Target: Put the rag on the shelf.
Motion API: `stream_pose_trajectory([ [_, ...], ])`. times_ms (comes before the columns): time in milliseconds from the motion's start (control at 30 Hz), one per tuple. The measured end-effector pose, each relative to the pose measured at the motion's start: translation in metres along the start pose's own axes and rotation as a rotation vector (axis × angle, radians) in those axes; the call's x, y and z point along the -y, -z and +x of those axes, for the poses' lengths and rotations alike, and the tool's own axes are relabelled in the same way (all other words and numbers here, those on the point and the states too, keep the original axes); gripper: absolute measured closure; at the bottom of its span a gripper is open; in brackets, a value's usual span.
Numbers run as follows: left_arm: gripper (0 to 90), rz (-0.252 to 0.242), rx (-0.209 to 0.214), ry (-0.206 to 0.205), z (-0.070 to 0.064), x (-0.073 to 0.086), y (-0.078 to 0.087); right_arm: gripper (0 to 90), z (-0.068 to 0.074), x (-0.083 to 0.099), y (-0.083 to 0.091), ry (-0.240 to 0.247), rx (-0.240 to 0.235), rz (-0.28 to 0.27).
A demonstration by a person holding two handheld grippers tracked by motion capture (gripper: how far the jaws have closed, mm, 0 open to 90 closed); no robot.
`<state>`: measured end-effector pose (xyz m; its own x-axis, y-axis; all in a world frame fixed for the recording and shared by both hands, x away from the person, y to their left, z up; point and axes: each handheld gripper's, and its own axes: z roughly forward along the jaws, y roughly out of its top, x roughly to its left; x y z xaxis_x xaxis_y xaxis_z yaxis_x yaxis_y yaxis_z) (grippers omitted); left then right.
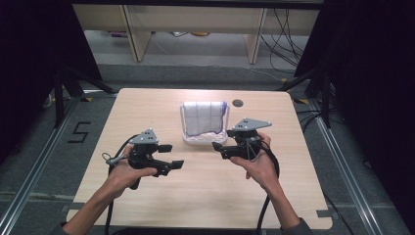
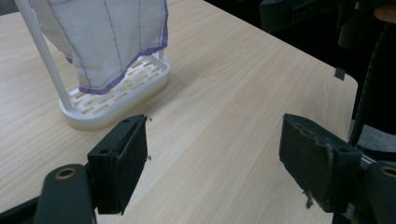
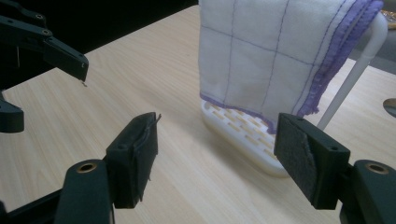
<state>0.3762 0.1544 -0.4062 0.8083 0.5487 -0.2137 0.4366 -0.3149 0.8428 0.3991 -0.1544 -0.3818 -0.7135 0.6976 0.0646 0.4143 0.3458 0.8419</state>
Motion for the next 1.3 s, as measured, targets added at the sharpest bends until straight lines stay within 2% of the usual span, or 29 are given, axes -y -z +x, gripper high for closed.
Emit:
stream_pose_trajectory([
  [67,23.1,0.001,-0.012,-0.004,-0.002,0.003,0.0,31.3,0.003,0.003,-0.001,-0.026,-0.018,0.006],
  [100,23.1,0.01,-0.009,-0.008,-0.002,0.003,0.0,31.3,0.002,0.005,-0.001,-0.001,-0.011,0.002],
  [133,23.1,0.01,-0.006,-0.008,-0.002,0.004,-0.001,31.3,0.005,0.006,0.0,-0.026,-0.019,0.013],
  [167,23.1,0.007,0.004,-0.01,-0.002,0.006,-0.001,31.1,0.004,0.008,0.0,-0.014,-0.018,0.008],
  [233,23.1,0.008,-0.012,-0.008,-0.004,0.008,-0.002,30.8,0.004,0.011,0.001,-0.004,-0.016,0.002],
  [267,23.1,0.015,-0.01,-0.013,-0.004,0.009,-0.001,30.7,0.005,0.013,0.002,-0.021,-0.022,0.007],
  [367,23.0,0.02,-0.01,-0.017,-0.005,0.014,-0.001,30.7,0.006,0.018,0.002,-0.022,-0.033,0.008],
  [400,22.9,0.024,-0.009,-0.016,-0.005,0.016,-0.001,30.6,0.005,0.02,0.001,0.0,-0.025,0.003],
  [467,22.9,0.031,0.003,-0.013,-0.005,0.02,0.0,30.5,0.006,0.024,-0.001,-0.027,-0.041,0.02],
  [500,22.9,0.028,0.001,-0.013,-0.005,0.022,0.0,30.5,0.006,0.025,-0.002,-0.029,-0.031,0.019],
  [533,22.9,0.032,-0.002,-0.015,-0.005,0.023,0.001,30.5,0.004,0.026,-0.003,-0.006,-0.033,0.014],
  [567,22.9,0.031,-0.005,-0.014,-0.005,0.024,0.001,30.5,0.005,0.026,-0.003,-0.024,-0.048,0.026],
  [600,22.9,0.035,-0.008,-0.013,-0.006,0.027,0.002,30.5,0.005,0.027,-0.004,-0.026,-0.04,0.023],
  [633,22.9,0.037,-0.002,-0.012,-0.006,0.029,0.002,30.5,0.006,0.028,-0.005,-0.02,-0.05,0.017],
  [667,22.9,0.035,-0.007,-0.012,-0.006,0.031,0.002,30.5,0.006,0.029,-0.004,-0.013,-0.039,0.026],
  [900,22.9,0.055,-0.014,-0.014,-0.006,0.046,0.005,30.2,0.015,0.041,-0.007,-0.022,-0.054,0.043],
  [967,22.7,0.057,-0.032,-0.011,-0.006,0.051,0.005,30.0,0.015,0.046,-0.008,-0.009,-0.053,0.042],
  [1000,22.7,0.065,-0.029,-0.011,-0.006,0.054,0.005,29.9,0.016,0.049,-0.009,-0.02,-0.052,0.052],
  [1033,22.6,0.056,-0.019,-0.007,-0.006,0.057,0.005,29.9,0.015,0.052,-0.01,-0.003,-0.054,0.052],
  [1067,22.5,0.072,-0.022,-0.008,-0.006,0.061,0.005,29.8,0.016,0.056,-0.01,-0.022,-0.055,0.065],
  [1133,21.8,0.079,-0.019,-0.003,-0.006,0.066,0.005,29.9,0.015,0.062,-0.01,-0.021,-0.056,0.077],
  [1167,21.8,0.084,-0.016,-0.01,-0.006,0.068,0.006,29.9,0.017,0.065,-0.009,-0.045,-0.052,0.09],
  [1200,21.8,0.074,-0.025,0.002,-0.007,0.071,0.005,29.8,0.014,0.068,-0.01,-0.025,-0.054,0.083],
  [1233,21.7,0.087,-0.022,-0.003,-0.007,0.073,0.006,29.8,0.015,0.071,-0.01,-0.037,-0.055,0.089],
  [1300,21.6,0.082,-0.027,0.004,-0.008,0.077,0.007,29.7,0.017,0.076,-0.008,-0.058,-0.051,0.113],
])
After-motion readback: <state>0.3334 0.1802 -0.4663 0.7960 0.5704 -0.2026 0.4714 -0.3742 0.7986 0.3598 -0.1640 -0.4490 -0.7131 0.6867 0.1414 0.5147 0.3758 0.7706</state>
